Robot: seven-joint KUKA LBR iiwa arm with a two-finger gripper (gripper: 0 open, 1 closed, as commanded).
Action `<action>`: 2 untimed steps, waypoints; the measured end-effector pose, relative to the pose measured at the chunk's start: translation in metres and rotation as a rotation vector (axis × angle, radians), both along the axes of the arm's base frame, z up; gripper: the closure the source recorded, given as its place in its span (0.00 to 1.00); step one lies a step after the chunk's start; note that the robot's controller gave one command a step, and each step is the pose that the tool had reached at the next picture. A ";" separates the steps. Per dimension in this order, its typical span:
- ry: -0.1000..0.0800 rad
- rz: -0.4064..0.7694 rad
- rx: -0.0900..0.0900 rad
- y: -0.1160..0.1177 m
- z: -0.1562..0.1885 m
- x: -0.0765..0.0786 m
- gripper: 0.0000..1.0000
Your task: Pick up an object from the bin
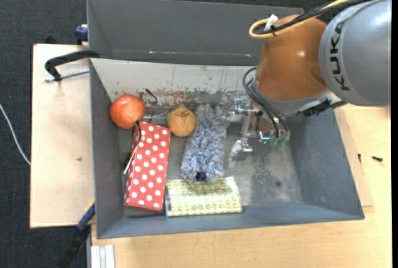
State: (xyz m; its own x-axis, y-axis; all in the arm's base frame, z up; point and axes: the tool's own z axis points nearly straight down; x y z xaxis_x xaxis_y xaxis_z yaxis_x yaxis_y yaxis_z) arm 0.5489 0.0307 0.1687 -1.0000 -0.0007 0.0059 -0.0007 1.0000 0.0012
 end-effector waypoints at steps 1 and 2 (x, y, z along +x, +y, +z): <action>-0.008 0.000 0.000 0.000 0.005 0.002 0.00; -0.025 0.091 -0.003 0.020 -0.085 0.012 1.00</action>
Offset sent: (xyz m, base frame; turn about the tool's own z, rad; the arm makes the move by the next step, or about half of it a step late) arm 0.0059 0.0222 -0.0916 -0.0946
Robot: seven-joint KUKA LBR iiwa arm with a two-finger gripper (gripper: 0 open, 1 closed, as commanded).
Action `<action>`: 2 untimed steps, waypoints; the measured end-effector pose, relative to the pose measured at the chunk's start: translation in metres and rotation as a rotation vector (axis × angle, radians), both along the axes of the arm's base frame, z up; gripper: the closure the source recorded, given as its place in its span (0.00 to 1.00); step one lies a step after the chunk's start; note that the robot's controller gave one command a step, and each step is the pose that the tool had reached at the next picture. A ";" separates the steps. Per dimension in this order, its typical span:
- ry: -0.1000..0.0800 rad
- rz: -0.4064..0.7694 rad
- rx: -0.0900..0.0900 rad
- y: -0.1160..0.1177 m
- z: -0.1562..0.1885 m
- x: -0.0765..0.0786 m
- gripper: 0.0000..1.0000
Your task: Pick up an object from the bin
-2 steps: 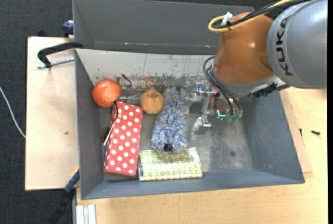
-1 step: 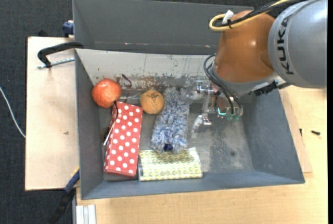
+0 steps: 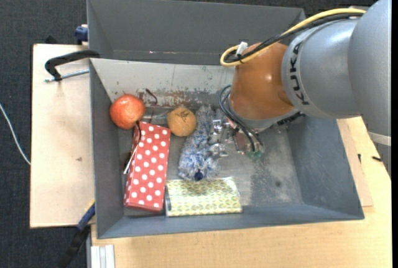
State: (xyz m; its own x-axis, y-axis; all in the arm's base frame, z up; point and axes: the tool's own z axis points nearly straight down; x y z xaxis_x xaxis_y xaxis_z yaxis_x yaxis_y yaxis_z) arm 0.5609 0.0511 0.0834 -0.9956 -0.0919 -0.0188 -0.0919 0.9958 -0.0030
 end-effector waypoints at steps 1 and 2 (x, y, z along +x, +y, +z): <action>0.000 0.000 0.000 0.000 0.000 0.000 1.00; 0.019 0.017 0.002 -0.001 0.038 -0.001 1.00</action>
Offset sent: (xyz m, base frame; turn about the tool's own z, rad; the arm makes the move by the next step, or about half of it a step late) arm 0.0056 -0.0059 0.0964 -0.0372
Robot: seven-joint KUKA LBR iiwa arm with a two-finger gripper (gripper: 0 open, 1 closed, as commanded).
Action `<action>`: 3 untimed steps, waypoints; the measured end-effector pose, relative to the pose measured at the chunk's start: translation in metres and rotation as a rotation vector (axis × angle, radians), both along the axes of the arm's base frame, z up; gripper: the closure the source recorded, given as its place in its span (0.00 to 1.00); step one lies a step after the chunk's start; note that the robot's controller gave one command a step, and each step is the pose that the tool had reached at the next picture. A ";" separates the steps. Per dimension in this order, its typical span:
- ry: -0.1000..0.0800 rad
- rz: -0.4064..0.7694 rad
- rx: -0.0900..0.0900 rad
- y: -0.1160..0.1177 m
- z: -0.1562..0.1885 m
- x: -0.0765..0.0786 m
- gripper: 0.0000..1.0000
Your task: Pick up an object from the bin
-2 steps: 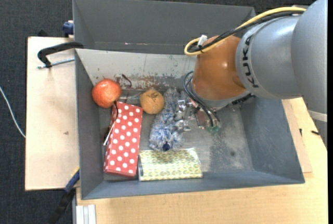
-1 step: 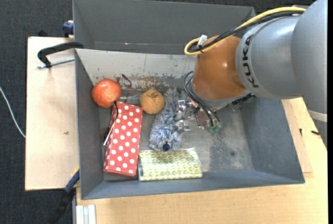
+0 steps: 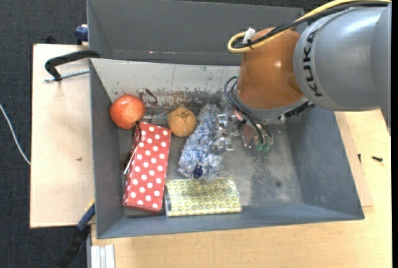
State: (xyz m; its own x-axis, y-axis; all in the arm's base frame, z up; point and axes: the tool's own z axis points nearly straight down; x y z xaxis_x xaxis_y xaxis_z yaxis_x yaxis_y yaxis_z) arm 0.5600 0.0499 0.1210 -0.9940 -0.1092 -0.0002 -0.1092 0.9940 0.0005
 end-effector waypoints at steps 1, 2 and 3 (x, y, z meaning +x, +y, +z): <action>-0.004 0.001 0.000 0.000 0.014 0.001 1.00; -0.014 0.084 0.001 -0.014 -0.005 0.019 1.00; -0.003 0.090 0.002 -0.028 -0.035 0.018 1.00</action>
Offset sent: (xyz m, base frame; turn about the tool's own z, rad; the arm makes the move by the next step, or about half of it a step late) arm 0.0300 -0.0325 -0.0510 -0.1732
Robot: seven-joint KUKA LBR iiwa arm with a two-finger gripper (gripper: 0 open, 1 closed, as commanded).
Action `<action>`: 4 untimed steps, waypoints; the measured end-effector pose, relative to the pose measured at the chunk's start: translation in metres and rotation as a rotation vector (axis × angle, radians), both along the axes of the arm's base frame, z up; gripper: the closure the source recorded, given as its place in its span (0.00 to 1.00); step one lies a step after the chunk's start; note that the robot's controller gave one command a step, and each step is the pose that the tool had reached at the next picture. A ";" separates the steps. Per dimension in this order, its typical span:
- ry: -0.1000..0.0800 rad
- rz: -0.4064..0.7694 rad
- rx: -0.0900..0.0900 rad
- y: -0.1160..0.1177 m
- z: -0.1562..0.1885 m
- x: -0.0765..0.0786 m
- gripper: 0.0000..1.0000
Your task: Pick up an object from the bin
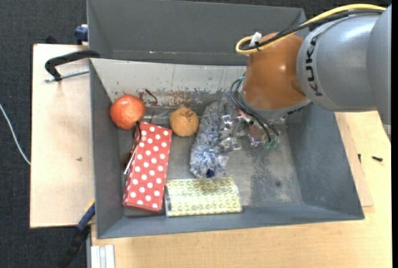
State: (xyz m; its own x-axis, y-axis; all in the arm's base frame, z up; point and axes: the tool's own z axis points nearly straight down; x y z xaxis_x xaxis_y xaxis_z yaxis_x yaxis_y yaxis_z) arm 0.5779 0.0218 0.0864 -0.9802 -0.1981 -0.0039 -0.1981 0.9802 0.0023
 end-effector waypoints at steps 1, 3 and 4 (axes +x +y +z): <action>0.007 -0.068 -0.001 0.002 0.038 0.003 1.00; 0.001 0.160 -0.004 0.050 0.014 -0.011 1.00; -0.003 0.332 0.002 0.043 0.002 -0.004 1.00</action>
Offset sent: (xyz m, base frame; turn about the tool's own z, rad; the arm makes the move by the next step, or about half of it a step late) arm 0.0045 0.0145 -0.0164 -0.0114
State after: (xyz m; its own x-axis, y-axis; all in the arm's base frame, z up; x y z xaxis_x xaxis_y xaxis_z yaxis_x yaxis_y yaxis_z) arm 0.5738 0.0644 0.0885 -0.8621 -0.5068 -0.0072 -0.5068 0.8621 0.0030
